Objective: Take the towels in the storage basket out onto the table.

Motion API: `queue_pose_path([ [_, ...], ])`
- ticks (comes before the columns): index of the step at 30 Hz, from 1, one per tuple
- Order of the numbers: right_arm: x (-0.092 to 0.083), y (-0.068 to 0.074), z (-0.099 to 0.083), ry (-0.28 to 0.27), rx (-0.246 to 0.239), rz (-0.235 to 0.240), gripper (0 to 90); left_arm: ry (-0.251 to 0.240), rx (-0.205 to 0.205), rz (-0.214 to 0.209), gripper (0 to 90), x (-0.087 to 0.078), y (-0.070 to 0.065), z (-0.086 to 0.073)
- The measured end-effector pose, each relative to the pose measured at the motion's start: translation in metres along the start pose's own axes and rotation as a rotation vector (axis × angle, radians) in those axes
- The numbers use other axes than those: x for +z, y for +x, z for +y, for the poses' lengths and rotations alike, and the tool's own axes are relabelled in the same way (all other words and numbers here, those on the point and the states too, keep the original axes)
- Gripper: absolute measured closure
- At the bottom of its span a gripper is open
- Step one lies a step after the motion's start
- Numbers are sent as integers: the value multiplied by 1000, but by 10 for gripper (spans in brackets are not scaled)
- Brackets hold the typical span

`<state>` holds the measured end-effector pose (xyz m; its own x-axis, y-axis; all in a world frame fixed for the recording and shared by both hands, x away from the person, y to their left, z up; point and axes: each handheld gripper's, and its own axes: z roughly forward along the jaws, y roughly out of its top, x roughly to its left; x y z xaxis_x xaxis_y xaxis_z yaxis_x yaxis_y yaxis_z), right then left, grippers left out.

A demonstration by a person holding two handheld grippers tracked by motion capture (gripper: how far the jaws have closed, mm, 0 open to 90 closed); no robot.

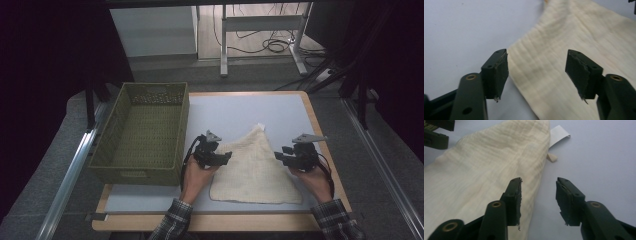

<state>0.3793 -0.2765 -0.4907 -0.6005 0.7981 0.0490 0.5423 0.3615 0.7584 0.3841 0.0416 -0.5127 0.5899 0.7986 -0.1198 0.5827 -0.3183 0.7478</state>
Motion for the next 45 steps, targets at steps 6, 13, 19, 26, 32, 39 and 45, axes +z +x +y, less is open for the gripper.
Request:
queue_pose_path([
  [6, 37, -6, 8, 43, 48, 55, 534, 58, -22, 14, 366, 25, 11, 3],
  [13, 39, 4, 6, 100, 19, 16, 880, 21, 50, -11, 840, 21, 2, 1],
  [19, -5, 22, 57, -27, -67, -67, 864, -145, 95, 54, 845, -24, -9, 27],
  [26, 12, 36, 58, 21, -155, -62, 515, -49, 78, 165, 493, -23, 4, 14],
  [32, 9, 3, 47, 16, -41, -111, 500, -30, 6, 129, 404, -9, 16, 7],
  [39, 22, -15, 16, 62, 8, -92, 456, 27, 27, 113, 331, 5, 9, -4],
  [45, 20, -19, -8, 100, 28, -79, 639, 66, 40, 120, 253, 13, 7, -13],
])
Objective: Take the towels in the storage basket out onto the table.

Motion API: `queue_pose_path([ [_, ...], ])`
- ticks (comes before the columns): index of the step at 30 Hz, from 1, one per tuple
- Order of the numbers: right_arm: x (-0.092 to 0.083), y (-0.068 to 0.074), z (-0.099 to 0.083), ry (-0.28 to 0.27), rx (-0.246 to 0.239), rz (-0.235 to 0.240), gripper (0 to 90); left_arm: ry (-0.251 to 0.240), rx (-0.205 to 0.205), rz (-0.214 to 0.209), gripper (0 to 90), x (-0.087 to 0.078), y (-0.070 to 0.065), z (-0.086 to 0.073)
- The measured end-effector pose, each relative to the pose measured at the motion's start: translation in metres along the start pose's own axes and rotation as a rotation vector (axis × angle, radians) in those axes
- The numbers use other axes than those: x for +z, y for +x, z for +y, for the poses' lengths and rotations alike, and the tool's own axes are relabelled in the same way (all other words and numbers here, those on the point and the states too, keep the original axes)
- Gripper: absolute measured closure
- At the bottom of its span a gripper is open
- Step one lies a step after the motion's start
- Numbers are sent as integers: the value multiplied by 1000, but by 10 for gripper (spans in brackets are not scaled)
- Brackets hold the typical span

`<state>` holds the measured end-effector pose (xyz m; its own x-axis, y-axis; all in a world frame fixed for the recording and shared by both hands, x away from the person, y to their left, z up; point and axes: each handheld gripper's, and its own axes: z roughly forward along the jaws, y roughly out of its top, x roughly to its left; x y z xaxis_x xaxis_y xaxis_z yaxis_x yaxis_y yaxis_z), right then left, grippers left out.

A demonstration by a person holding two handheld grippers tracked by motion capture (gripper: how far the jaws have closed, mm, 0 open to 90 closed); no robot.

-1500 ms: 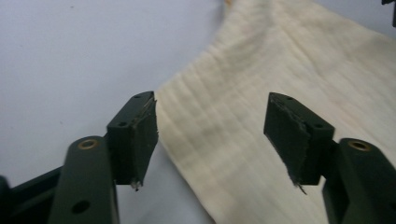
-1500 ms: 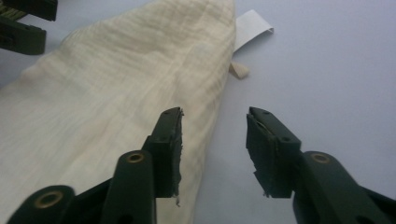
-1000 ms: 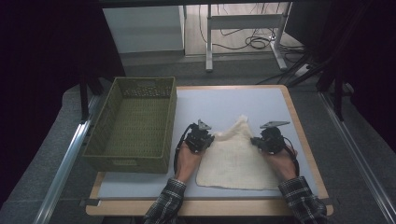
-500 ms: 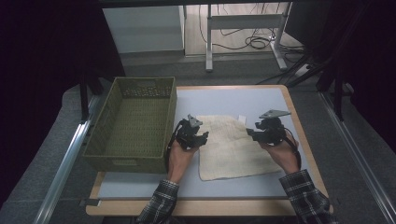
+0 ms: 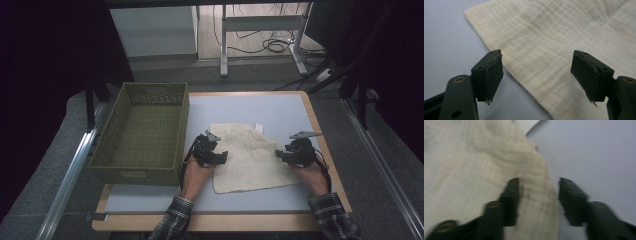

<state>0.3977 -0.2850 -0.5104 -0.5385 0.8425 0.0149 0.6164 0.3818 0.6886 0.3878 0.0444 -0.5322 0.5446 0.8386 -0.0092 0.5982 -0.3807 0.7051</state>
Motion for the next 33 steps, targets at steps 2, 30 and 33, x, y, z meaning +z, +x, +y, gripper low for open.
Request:
queue_pose_path([
  [2, -1, 1, -7, 14, -9, -4, 777, 9, 9, 12, 247, 2, 0, -3],
  [30, 40, 9, 46, -16, -27, 34, 436, -16, 54, -89, 136, -16, -19, -32],
  [33, 52, 19, 39, -2, -70, 46, 452, -15, 50, -91, 132, -16, -19, -32],
])
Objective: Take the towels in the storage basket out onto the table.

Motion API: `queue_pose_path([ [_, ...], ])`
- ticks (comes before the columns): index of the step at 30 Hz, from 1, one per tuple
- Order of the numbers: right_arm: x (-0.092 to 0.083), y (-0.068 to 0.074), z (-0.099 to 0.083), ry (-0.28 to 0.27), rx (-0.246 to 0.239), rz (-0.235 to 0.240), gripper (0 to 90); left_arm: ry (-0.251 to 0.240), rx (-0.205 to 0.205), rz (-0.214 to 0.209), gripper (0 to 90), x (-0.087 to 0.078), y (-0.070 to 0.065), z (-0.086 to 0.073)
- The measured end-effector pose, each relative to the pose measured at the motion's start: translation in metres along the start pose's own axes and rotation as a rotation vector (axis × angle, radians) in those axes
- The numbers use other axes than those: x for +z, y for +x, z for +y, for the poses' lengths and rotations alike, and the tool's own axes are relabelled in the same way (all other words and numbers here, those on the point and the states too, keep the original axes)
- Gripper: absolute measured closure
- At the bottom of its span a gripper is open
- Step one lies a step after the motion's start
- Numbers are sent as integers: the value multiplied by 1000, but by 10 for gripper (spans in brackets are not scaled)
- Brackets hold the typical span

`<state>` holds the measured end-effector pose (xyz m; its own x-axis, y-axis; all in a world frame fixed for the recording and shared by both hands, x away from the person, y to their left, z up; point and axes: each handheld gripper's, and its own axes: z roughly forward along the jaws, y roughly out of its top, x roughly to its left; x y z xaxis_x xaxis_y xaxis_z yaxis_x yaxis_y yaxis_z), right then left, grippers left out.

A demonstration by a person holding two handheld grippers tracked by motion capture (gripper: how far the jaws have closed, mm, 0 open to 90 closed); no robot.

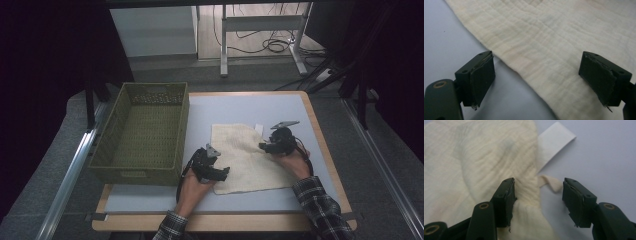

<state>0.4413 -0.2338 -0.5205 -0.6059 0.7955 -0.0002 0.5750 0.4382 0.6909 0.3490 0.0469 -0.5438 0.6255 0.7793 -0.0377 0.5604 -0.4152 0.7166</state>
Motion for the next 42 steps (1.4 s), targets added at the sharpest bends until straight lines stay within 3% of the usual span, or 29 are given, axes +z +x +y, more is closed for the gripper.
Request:
queue_pose_path([
  [5, -6, 8, 0, 29, 25, 54, 839, -1, -1, 1, 133, 0, 0, 0],
  [7, -8, 13, 3, 52, 1, 16, 863, -1, -2, 1, 133, 0, 0, 0],
  [8, -11, 16, 6, 55, -38, -39, 865, -1, -2, 1, 133, 0, 0, 0],
  [11, -28, 17, 19, 1, -80, -105, 865, -2, -2, 0, 134, 0, 0, 0],
  [14, -58, 23, 42, -122, -123, -153, 852, -4, -2, 2, 134, 1, 0, 0],
  [16, -71, 30, 51, -174, -148, -131, 775, -3, -2, 1, 134, 0, 0, 0],
  [18, -73, 34, 54, -145, -166, -80, 617, -4, -2, 1, 134, 1, 0, 0],
  [20, -73, 30, 52, -134, -165, -108, 595, -1, 1, 1, 135, 0, 0, 0],
  [22, -71, 17, 47, -124, -103, -122, 577, -3, -3, 1, 135, 1, 0, 0],
  [25, -69, 2, 40, -105, -46, -126, 537, -2, -3, -1, 135, 0, 0, 0],
  [33, -59, -21, 12, -43, 4, -138, 519, -2, -4, 0, 135, 0, 0, 0],
  [38, -47, -35, 6, -70, 85, -73, 521, -2, -4, 0, 135, 0, 0, 0],
  [42, -26, -34, 12, -62, 74, -8, 475, -2, -4, 0, 135, 0, 0, 0],
])
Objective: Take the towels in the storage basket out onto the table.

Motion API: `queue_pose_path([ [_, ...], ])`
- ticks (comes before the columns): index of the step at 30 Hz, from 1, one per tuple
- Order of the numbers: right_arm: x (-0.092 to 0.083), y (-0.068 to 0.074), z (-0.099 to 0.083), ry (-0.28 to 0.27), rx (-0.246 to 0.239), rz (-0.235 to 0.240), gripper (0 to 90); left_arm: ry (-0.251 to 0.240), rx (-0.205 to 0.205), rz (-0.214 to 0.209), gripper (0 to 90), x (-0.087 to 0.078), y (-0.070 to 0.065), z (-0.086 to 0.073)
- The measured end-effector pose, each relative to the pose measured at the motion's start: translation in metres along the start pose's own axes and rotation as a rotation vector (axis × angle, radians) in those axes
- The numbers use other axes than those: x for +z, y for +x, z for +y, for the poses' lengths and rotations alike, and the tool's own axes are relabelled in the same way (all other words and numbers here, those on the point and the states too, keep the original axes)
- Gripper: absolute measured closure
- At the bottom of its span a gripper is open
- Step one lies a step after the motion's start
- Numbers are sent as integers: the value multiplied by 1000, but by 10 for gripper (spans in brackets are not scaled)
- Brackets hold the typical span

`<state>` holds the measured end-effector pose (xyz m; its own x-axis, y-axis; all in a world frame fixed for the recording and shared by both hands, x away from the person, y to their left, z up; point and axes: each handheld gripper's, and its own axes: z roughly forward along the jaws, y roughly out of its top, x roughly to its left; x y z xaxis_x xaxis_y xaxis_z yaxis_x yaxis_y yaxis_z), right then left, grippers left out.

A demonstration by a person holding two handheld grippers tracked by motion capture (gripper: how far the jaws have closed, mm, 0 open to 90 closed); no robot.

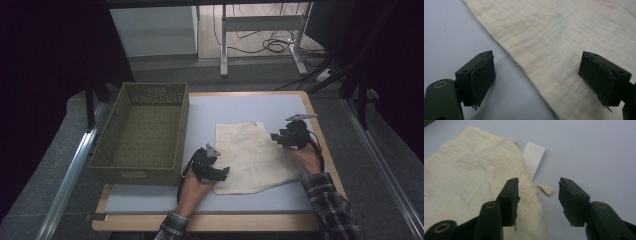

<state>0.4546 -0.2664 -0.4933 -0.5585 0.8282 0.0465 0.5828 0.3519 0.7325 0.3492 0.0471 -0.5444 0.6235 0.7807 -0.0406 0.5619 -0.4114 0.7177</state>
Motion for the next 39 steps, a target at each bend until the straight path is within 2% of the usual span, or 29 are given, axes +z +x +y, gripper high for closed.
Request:
queue_pose_path([
  [3, 20, 7, 1, 40, -24, 31, 465, 0, 0, 0, 135, 0, 0, 0],
  [4, 25, 9, 1, 60, -35, 32, 530, 0, 0, 0, 135, 0, 0, 0],
  [5, 29, 13, 0, 90, -54, 18, 648, 0, 0, 0, 136, 0, 0, 0],
  [6, 30, 18, 0, 98, -95, -23, 756, 0, 0, 0, 136, 0, 0, 0],
  [7, 29, 21, 1, 92, -106, -33, 827, 0, 0, 0, 135, 0, 0, 0],
  [8, 24, 24, 3, 78, -118, -44, 860, 0, 0, 0, 135, 0, 0, 0],
  [10, 13, 31, 9, 41, -140, -65, 865, 0, 0, 1, 136, 0, 0, 0],
  [11, 5, 36, 13, 24, -154, -60, 865, 0, 0, 1, 135, 0, 0, 0],
  [14, -15, 58, 21, -17, -195, -6, 863, -2, 1, 2, 136, 0, 0, 0],
  [15, -19, 69, 20, -21, -205, 35, 860, -2, 1, 2, 136, 0, 0, 0],
  [16, -20, 79, 18, -18, -215, 66, 857, 0, 4, 2, 136, 0, 0, 0],
  [17, -20, 86, 15, -13, -233, 78, 855, -3, 1, 2, 136, 0, 0, 0],
  [19, -13, 106, 1, 33, -275, 106, 842, -3, 0, 2, 136, 0, 0, 0],
  [21, -5, 118, -11, 69, -299, 124, 821, -1, 0, 2, 136, 0, 0, 0],
  [23, 1, 124, -21, 94, -297, 145, 795, -2, -2, 2, 136, 0, 0, 0],
  [26, 7, 128, -30, 128, -301, 162, 705, -2, -2, 2, 136, 0, 0, 0],
  [30, -5, 125, -23, 99, -273, 173, 658, -4, -3, 2, 136, 0, 0, 0],
  [32, -16, 122, -14, 70, -277, 147, 644, -3, 0, 2, 136, 0, 0, 0],
  [35, -29, 111, 2, 37, -277, 77, 606, -2, 1, 3, 136, 0, 0, 0],
  [39, -26, 89, 13, 40, -235, 24, 562, -1, 4, 2, 136, 0, 0, 0],
])
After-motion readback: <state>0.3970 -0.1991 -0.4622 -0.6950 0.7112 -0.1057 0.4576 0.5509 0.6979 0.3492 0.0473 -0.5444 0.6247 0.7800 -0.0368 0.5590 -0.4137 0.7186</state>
